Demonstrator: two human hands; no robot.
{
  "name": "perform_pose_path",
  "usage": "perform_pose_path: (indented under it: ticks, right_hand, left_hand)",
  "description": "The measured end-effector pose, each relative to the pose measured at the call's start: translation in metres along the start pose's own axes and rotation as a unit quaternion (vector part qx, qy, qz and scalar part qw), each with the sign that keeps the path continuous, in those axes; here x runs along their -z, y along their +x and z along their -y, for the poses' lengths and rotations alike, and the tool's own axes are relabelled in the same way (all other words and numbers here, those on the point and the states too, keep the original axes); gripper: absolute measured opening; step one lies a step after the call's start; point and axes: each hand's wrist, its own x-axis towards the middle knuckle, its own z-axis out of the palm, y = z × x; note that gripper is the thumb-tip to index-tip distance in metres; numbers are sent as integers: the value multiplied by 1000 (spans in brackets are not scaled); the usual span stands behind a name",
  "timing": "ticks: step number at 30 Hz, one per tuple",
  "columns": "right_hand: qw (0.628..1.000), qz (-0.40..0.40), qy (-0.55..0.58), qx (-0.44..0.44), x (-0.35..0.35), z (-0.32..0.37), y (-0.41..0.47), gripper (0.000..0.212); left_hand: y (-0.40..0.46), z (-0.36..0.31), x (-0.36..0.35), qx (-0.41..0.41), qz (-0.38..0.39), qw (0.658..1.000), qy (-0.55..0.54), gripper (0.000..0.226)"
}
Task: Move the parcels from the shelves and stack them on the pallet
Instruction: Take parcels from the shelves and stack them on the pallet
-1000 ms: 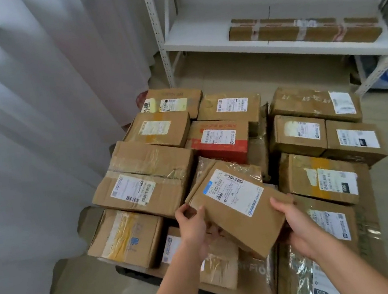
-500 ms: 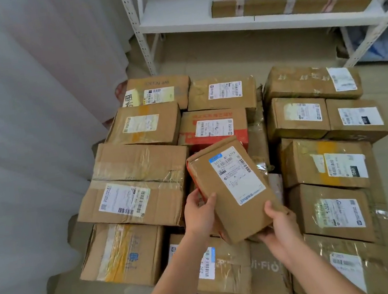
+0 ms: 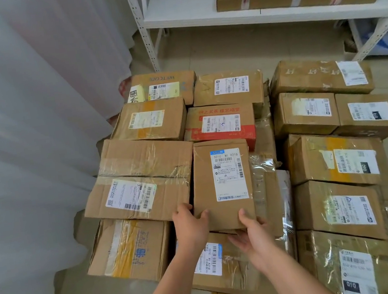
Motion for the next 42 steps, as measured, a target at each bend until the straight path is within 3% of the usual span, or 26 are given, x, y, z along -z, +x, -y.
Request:
perform_pose_path:
  ticks: [4,9,13,20,27,34,42]
  right_hand:
    - [994,-20,-108,-1,6,4,0,33]
    - [983,-24,-180,1,6,2,0,41]
    - [973,-22,-231,1,7,9,-3,37]
    - [952,7,-305,10,18,35,-34,7]
    - [936,81,-339,46,55,81,-78,9]
    - [917,130,-367,84,135,155,-135,9]
    - [900,189,-382,98,190,193,-206,14]
  left_hand:
    - [-1,3,1,10,-44,999,-22,34]
    - [-6,-1,6,4,-95,995,-24,25]
    - [-10,-4,6,18,-92,996,-10,27]
    - [-41,-11,11,49,-95,994,-33,24]
    - [-118,-37,4,74,-97,988,-95,21]
    - [-233,-69,-49,101,-88,966,-222,22]
    - [-347,-102,-55,62,-84,970,-221,16]
